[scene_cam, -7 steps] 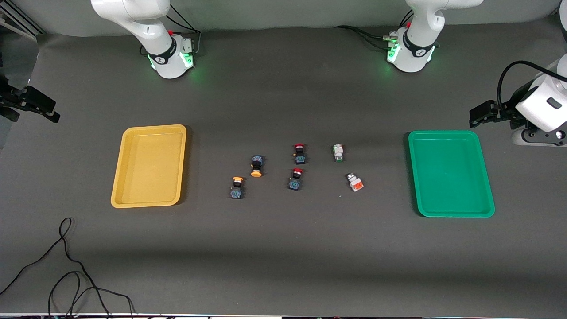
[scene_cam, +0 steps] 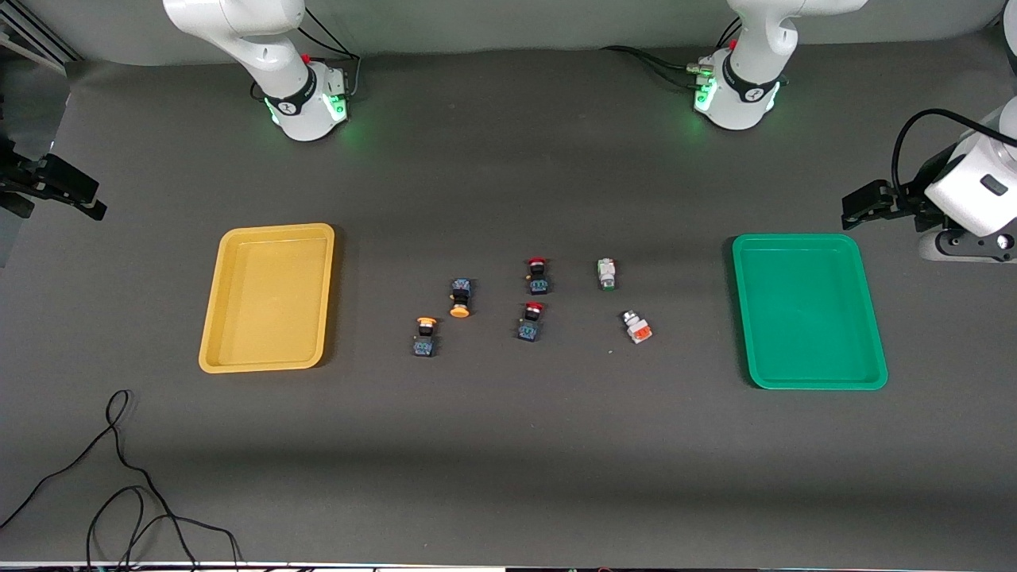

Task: Place green and yellow buttons in trays

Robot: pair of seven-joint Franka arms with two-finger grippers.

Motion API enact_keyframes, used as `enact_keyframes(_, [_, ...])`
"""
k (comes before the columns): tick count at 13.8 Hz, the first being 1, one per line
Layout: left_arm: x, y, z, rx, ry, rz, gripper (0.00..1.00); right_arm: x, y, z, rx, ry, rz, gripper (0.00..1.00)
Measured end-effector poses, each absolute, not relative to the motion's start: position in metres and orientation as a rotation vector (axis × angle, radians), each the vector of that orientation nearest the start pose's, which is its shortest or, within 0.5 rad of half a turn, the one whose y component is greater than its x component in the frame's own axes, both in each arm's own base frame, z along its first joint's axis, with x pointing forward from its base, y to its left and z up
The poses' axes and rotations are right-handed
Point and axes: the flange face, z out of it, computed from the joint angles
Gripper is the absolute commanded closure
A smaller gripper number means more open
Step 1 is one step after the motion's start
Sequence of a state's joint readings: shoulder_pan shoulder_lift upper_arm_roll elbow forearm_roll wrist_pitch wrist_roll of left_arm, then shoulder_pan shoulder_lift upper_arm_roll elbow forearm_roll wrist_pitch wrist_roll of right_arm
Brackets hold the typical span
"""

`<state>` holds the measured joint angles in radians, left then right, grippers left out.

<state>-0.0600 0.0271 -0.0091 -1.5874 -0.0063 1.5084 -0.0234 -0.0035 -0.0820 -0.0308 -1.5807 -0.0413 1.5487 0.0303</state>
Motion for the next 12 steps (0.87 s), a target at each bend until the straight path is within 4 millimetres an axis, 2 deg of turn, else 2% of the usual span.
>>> enact_keyframes(10, [0.554, -0.04, 0.594, -3.137, 0.074, 0.174, 0.0, 0.549, -0.022, 0.656, -3.179, 0.103, -0.074, 0.0])
enact_keyframes(12, [0.555, -0.046, 0.591, -3.136, 0.093, 0.182, 0.0, 0.552, -0.022, 0.658, -3.179, 0.103, -0.083, 0.0])
